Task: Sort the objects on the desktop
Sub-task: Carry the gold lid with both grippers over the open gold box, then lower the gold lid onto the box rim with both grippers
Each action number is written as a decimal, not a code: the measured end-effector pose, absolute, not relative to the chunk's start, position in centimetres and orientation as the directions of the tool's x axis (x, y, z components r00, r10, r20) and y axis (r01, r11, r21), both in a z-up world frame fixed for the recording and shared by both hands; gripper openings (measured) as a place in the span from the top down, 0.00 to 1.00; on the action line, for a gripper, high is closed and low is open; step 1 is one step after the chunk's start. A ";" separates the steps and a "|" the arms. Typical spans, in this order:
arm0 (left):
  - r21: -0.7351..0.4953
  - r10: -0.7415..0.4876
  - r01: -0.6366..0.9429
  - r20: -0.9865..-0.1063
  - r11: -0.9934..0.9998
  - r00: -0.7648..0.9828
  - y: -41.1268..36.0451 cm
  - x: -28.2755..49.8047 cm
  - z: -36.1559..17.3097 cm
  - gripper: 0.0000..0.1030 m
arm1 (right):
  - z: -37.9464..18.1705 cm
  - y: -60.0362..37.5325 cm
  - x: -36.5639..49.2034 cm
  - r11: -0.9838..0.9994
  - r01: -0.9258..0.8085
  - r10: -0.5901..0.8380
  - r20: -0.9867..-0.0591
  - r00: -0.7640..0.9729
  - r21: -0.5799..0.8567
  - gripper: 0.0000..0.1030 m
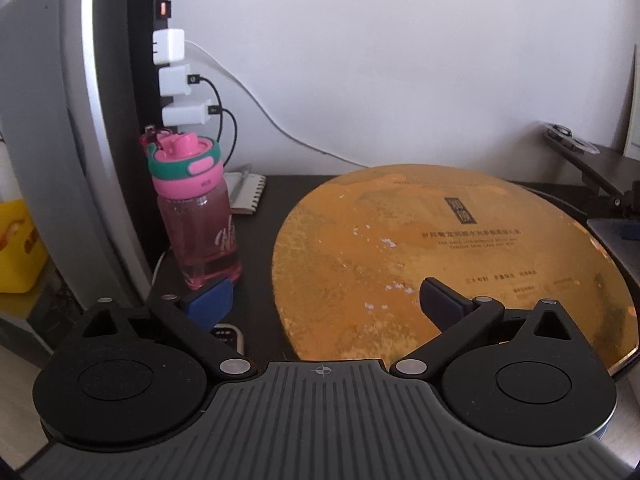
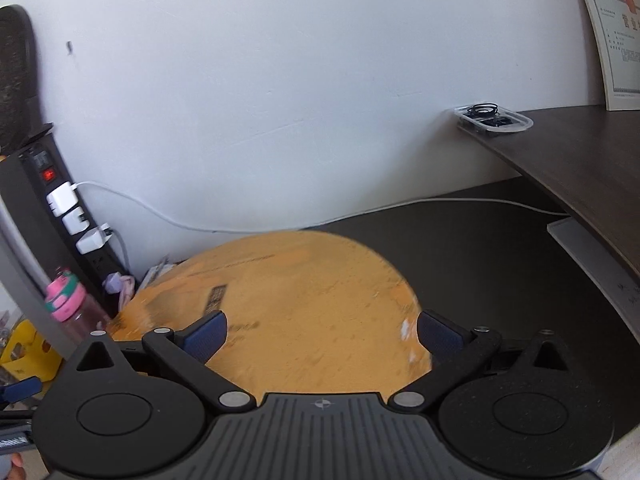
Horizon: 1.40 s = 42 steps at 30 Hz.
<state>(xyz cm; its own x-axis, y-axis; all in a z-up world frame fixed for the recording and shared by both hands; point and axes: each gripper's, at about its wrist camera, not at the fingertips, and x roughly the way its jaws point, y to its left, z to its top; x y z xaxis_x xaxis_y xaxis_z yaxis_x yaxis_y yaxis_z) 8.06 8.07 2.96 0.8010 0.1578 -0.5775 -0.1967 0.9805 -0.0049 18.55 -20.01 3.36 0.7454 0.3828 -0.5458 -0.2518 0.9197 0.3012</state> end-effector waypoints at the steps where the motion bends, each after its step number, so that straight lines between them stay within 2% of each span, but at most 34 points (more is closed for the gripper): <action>1: 0.002 0.151 -0.184 -0.583 0.983 0.799 7.4 7.4 3.1 0.01 | 3.5 -19.8 17.5 0.920 -0.258 0.384 -0.548 0.743 0.294 0.00; 7: -0.009 0.027 -0.040 -0.601 0.999 0.799 3.8 3.7 2.9 0.01 | 3.3 -19.3 11.6 0.922 -0.280 0.385 -0.545 0.745 0.269 0.00; 15: 0.072 0.004 0.049 -0.601 0.996 0.799 1.6 1.4 1.9 0.01 | 2.2 -19.0 8.2 0.951 -0.206 0.305 -0.578 0.757 0.231 0.00; 20: 0.076 0.030 0.019 -0.594 0.997 0.804 2.5 1.5 2.1 0.01 | 2.3 -18.2 8.0 0.957 -0.201 0.286 -0.585 0.758 0.208 0.00; 29: 0.112 0.166 -0.125 -0.559 0.986 0.813 4.7 3.0 3.0 0.01 | 2.6 -16.9 8.6 0.956 -0.243 0.292 -0.575 0.764 0.163 0.03; 33: 0.094 0.220 -0.203 -0.573 0.975 0.790 6.5 4.0 3.1 0.01 | 2.5 -16.7 9.1 0.954 -0.257 0.299 -0.572 0.764 0.155 0.11; 37: 0.112 0.253 -0.232 -0.594 0.966 0.764 7.2 5.2 2.5 0.01 | 1.9 -16.5 10.0 0.952 -0.259 0.303 -0.593 0.746 0.162 0.24; 42: 0.134 0.275 -0.247 -0.626 0.960 0.730 7.5 6.2 1.5 0.00 | 1.1 -16.0 10.8 0.952 -0.267 0.302 -0.622 0.723 0.151 0.24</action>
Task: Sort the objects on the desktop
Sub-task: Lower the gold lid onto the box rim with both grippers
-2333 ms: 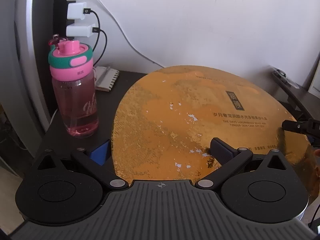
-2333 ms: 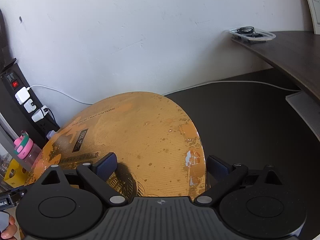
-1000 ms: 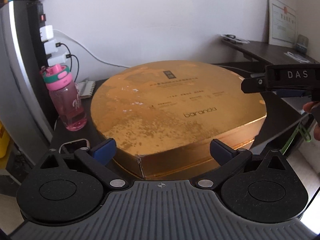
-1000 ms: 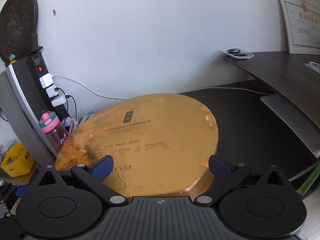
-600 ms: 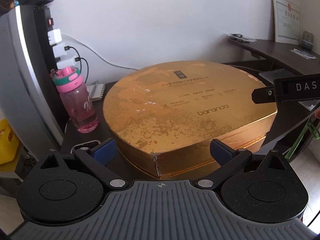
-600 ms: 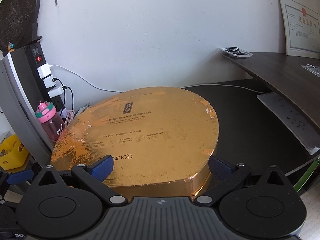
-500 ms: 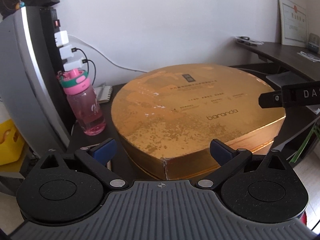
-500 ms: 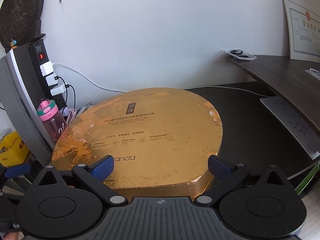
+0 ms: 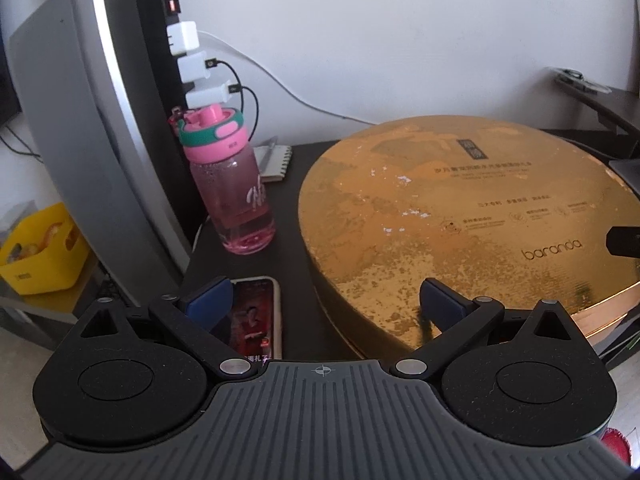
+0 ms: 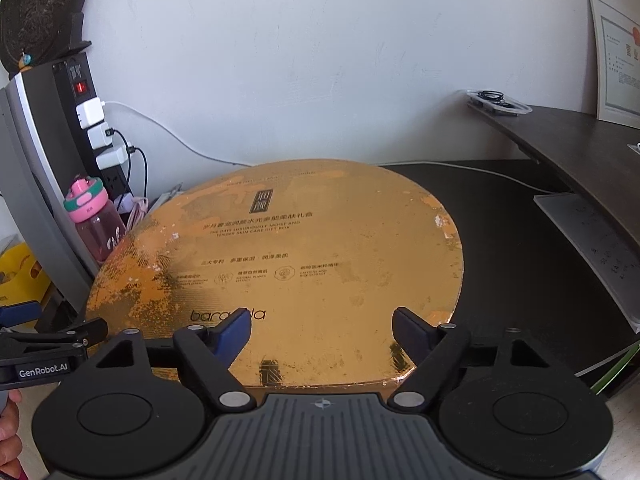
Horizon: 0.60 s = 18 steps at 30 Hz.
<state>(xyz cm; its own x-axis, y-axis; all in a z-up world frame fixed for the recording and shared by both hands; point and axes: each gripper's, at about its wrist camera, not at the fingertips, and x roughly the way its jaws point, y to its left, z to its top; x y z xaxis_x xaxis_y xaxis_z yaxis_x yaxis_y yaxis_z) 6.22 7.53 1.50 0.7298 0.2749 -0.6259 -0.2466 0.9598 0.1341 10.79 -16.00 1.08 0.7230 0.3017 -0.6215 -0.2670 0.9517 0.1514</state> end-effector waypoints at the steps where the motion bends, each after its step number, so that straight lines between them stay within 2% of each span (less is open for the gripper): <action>1: 0.130 0.272 -0.246 -0.628 0.960 0.729 7.6 6.3 1.4 0.00 | 0.9 -15.9 10.9 0.951 -0.271 0.304 -0.626 0.718 0.151 0.24; 10: 0.136 0.259 -0.228 -0.665 0.964 0.700 7.8 6.8 0.6 0.00 | -0.5 -14.4 11.1 0.950 -0.298 0.281 -0.675 0.682 0.094 0.22; 14: 0.147 0.264 -0.224 -0.657 0.963 0.706 7.6 6.7 0.5 0.01 | -0.8 -13.3 11.0 0.947 -0.320 0.251 -0.686 0.683 0.027 0.15; 18: 0.168 0.264 -0.204 -0.572 0.964 0.776 7.0 5.8 1.7 0.02 | -0.2 -13.5 11.2 0.944 -0.329 0.267 -0.667 0.696 0.034 0.24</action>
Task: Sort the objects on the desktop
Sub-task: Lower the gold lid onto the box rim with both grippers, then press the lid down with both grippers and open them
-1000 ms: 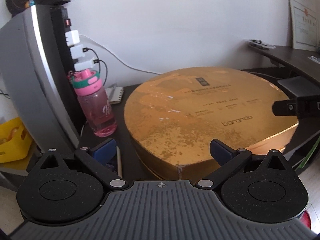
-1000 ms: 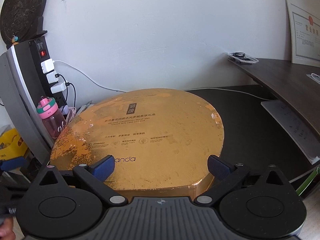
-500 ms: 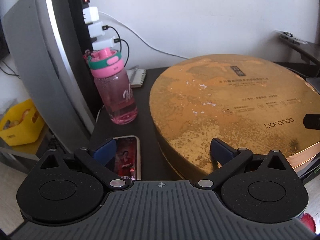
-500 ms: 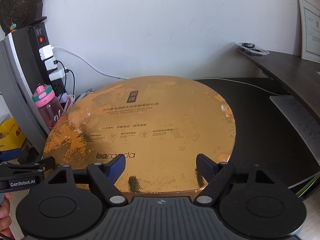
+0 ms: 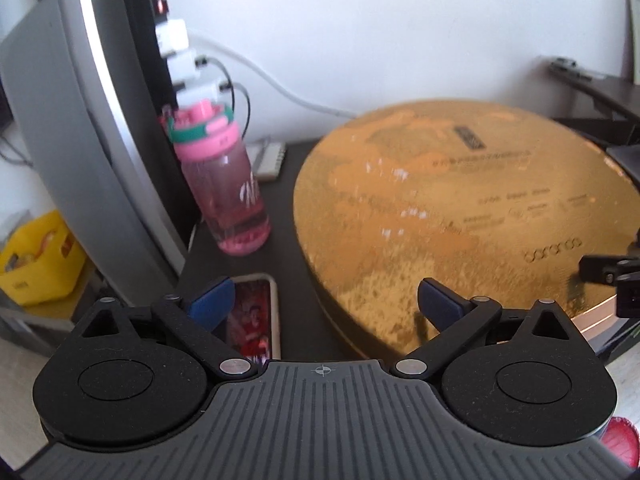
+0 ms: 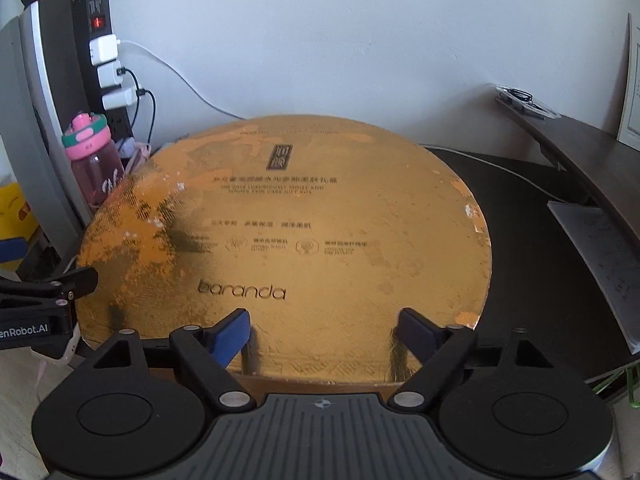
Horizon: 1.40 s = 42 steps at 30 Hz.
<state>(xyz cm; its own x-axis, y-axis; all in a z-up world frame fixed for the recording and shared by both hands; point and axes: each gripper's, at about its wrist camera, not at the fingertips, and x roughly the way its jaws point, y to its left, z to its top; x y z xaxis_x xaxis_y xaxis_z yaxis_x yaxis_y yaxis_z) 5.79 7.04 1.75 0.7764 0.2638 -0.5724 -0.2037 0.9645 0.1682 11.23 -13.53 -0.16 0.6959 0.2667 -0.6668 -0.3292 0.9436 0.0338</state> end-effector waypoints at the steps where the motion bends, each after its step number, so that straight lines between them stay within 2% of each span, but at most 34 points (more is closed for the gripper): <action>1: 0.170 0.258 -0.195 -0.559 0.966 0.788 7.0 6.0 2.1 0.02 | 0.2 -13.8 11.5 0.947 -0.321 0.260 -0.654 0.711 0.028 0.24; 4: 0.161 0.221 -0.159 -0.538 0.974 0.814 7.0 7.1 2.7 0.03 | 1.2 -14.4 12.5 0.958 -0.288 0.228 -0.611 0.758 0.001 0.26; 7: 0.107 0.140 -0.097 -0.563 0.990 0.814 7.6 9.4 2.3 0.11 | 1.1 -15.2 14.2 0.967 -0.252 0.215 -0.606 0.766 0.024 0.27; 11: 0.054 0.129 -0.121 -0.603 0.991 0.788 8.9 11.5 1.5 0.12 | 0.5 -16.0 16.2 0.968 -0.239 0.236 -0.616 0.752 0.079 0.29; 13: 0.032 0.120 -0.128 -0.627 0.991 0.770 9.6 12.2 1.0 0.12 | 0.1 -16.1 17.2 0.968 -0.230 0.240 -0.625 0.743 0.098 0.29; 17: -0.049 0.062 -0.126 -0.662 0.991 0.747 10.8 12.9 0.2 0.06 | -0.3 -15.9 18.4 0.966 -0.225 0.254 -0.633 0.731 0.128 0.26; 21: -0.115 0.021 -0.135 -0.680 0.984 0.733 11.9 13.2 -0.3 0.02 | -0.5 -14.5 19.0 0.967 -0.246 0.229 -0.651 0.724 0.067 0.21; 24: -0.089 0.044 -0.143 -0.686 0.986 0.727 11.4 13.1 0.0 0.01 | -0.5 -13.4 18.9 0.964 -0.266 0.214 -0.668 0.713 0.025 0.21; 26: -0.041 0.078 -0.143 -0.679 0.989 0.730 10.4 12.4 0.7 0.07 | 0.0 -13.4 18.3 0.962 -0.272 0.224 -0.666 0.711 0.033 0.26; 31: 0.034 0.120 -0.127 -0.636 0.991 0.762 7.8 9.5 2.9 0.04 | 2.2 -13.5 14.7 0.955 -0.296 0.250 -0.610 0.752 0.025 0.14; 36: 0.064 0.126 -0.111 -0.632 0.992 0.765 5.7 7.0 4.1 0.02 | 4.0 -14.4 10.9 0.952 -0.300 0.277 -0.562 0.779 0.053 0.02; 42: 0.069 0.107 -0.081 -0.640 0.994 0.761 3.7 4.5 4.6 0.01 | 4.8 -15.7 7.7 0.955 -0.289 0.278 -0.544 0.791 0.069 0.01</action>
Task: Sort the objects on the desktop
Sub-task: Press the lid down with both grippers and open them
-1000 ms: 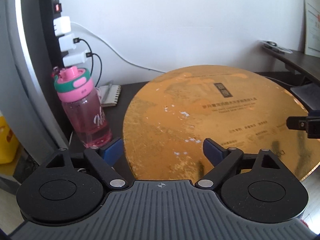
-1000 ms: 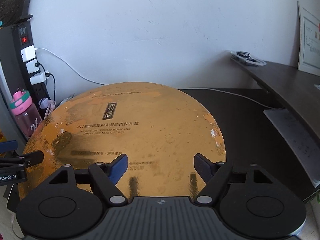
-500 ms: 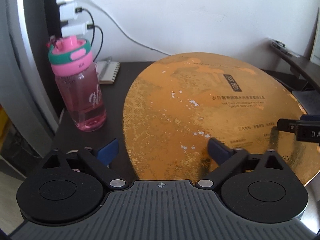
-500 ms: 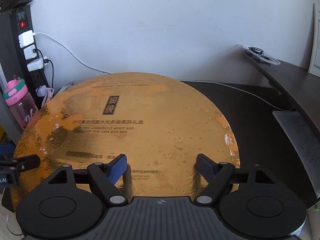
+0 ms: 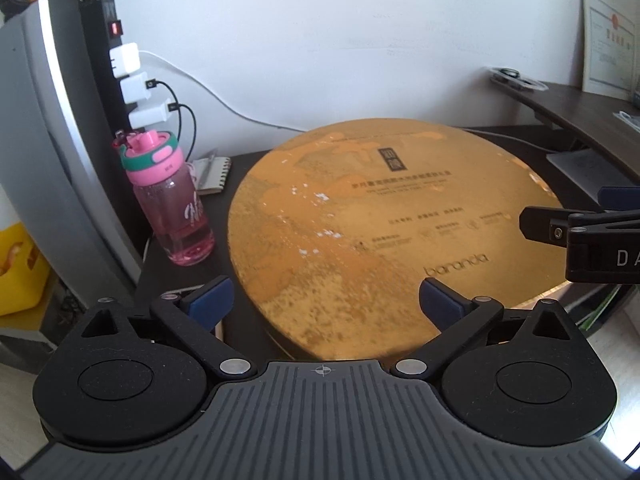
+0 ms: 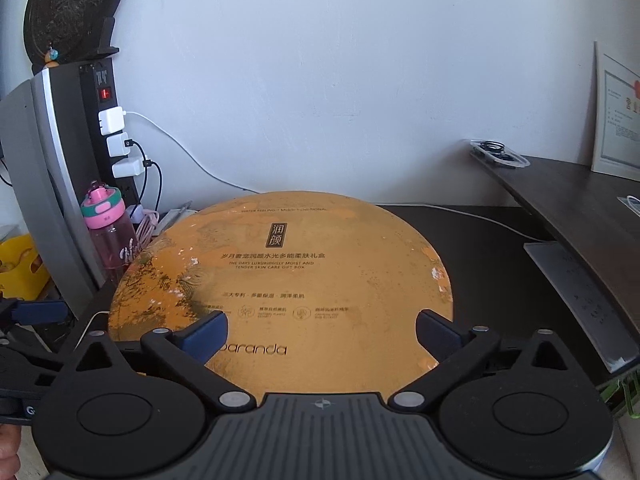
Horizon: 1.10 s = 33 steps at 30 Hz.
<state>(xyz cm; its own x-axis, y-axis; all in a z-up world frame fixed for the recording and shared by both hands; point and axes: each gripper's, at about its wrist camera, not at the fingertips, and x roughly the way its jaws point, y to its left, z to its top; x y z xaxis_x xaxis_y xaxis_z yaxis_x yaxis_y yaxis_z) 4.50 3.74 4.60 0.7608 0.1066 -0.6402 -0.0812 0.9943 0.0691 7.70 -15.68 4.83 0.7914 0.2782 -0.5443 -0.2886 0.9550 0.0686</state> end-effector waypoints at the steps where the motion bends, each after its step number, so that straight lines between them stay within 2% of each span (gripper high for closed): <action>1: 0.065 0.102 -0.079 -0.645 0.995 0.757 3.6 4.2 4.6 0.01 | 4.9 -15.9 7.3 0.956 -0.283 0.275 -0.544 0.793 0.071 0.01; 11: -0.001 0.009 -0.013 -0.678 1.000 0.735 2.0 1.8 3.3 0.00 | 4.1 -17.3 5.1 0.965 -0.257 0.240 -0.577 0.781 0.054 0.01; 33: 0.057 -0.011 0.071 -0.695 0.996 0.719 1.4 2.2 1.8 0.00 | 3.7 -15.4 6.1 0.968 -0.247 0.221 -0.594 0.773 0.038 0.01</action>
<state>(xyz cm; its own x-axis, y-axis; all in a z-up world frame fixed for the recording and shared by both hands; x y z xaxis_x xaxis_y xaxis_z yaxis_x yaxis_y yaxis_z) 2.17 1.39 1.84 0.7190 -0.0109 -0.6949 0.0706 0.9959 0.0574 6.12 -15.36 3.72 0.7733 0.2206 -0.5944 -0.2469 0.9683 0.0382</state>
